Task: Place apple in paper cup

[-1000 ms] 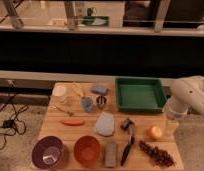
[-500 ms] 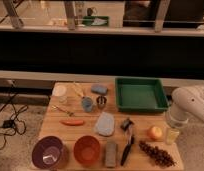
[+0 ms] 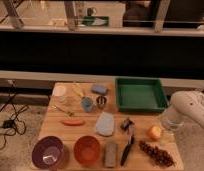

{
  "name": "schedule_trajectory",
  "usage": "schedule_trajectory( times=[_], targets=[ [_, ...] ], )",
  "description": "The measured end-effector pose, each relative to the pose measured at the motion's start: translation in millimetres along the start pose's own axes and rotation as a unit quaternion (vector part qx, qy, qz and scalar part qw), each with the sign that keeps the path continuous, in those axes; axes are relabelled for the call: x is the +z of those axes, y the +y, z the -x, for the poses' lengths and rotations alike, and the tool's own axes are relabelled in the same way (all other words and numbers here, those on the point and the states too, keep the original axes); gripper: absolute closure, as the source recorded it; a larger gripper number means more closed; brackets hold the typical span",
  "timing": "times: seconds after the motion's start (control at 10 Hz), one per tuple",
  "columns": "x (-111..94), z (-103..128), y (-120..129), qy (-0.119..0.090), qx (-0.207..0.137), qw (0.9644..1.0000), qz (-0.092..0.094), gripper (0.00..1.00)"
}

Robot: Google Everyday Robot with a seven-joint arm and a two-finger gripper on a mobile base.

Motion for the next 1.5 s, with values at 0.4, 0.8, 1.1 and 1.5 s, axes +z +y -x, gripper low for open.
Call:
schedule_trajectory(
  times=[0.4,0.8,1.1,1.5],
  targets=[
    [20.8,-0.2,-10.1,-0.011,-0.005,0.9999,0.004,0.20],
    [29.8,-11.2,-6.8,-0.006,0.004,0.9998,0.016,0.20],
    [33.9,-8.3,-3.7,-0.004,0.004,0.9996,0.027,0.20],
    [39.4,2.3,4.6,-0.013,-0.006,0.9991,0.040,0.20]
  ],
)
